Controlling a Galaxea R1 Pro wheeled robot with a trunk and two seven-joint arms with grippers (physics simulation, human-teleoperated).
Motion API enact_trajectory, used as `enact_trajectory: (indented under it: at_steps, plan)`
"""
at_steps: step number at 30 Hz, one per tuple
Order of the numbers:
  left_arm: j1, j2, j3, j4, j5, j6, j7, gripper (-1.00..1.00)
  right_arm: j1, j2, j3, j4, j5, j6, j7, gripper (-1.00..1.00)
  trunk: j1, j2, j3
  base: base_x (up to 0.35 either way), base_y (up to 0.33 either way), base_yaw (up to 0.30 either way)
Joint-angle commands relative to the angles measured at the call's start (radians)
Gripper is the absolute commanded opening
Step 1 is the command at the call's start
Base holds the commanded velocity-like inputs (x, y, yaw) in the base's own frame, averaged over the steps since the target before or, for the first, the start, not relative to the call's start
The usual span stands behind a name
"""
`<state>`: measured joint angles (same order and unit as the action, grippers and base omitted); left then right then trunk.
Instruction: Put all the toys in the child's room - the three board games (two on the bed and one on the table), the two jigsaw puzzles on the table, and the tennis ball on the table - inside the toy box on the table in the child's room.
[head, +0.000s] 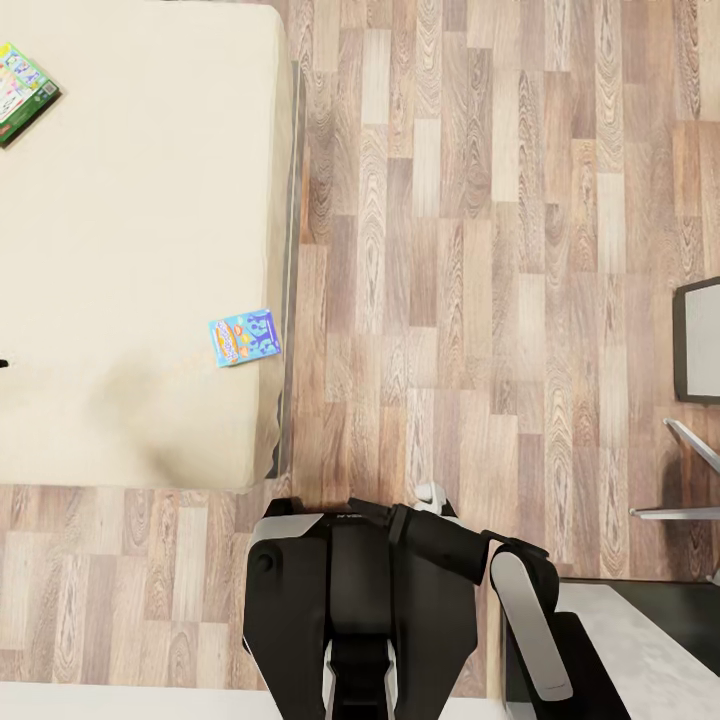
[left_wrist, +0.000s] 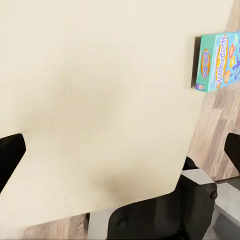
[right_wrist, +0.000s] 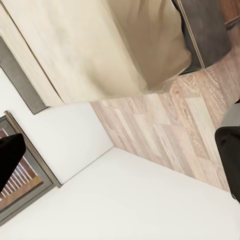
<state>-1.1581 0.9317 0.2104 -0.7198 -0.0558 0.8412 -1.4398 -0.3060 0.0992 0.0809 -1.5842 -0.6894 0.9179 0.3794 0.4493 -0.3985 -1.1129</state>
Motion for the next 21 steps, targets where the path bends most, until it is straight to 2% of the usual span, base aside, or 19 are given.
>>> enact_trajectory:
  at_steps: [1,3,5,8,10,11,16,21]
  plan:
    - [0.0,0.02,0.002,0.021,-0.008,0.004,-0.014,1.0,0.0,0.001,-0.001,0.0,0.005,0.004,0.006,1.0,0.001,-0.001,0.0,0.0,0.0,0.0]
    - [0.001,0.048,0.001,0.066,-0.012,-0.02,-0.019,1.0,0.0,0.001,-0.003,0.0,0.005,0.004,0.006,1.0,0.001,-0.001,0.003,0.0,0.0,0.0]
    - [0.001,0.065,0.001,0.1,-0.014,-0.048,-0.021,1.0,-0.001,0.001,-0.004,0.0,0.005,0.004,0.007,1.0,0.001,-0.001,0.006,0.0,0.0,0.0]
    - [0.002,0.101,0.001,0.184,-0.022,-0.134,-0.024,1.0,0.0,0.001,-0.009,0.0,0.005,0.004,0.007,1.0,0.001,-0.001,0.01,0.0,0.0,0.0]
    - [0.002,0.114,0.0,0.214,-0.03,-0.163,-0.024,1.0,0.0,0.001,-0.01,0.0,0.005,0.004,0.007,1.0,0.001,-0.001,0.011,0.0,0.0,0.0]
    - [0.002,0.141,0.0,0.261,-0.058,-0.203,-0.025,1.0,0.0,0.001,-0.012,0.0,0.005,0.004,0.007,1.0,0.001,-0.001,0.012,0.0,0.0,0.0]
    - [0.002,0.177,-0.001,0.281,-0.09,-0.231,-0.025,1.0,0.001,0.001,-0.014,0.0,0.005,0.004,0.008,1.0,0.001,-0.001,0.012,0.0,0.0,0.0]
    - [0.002,0.211,-0.001,0.289,-0.097,-0.251,-0.025,1.0,0.001,0.001,-0.015,0.0,0.005,0.004,0.009,1.0,0.001,-0.001,0.012,0.0,0.0,0.0]
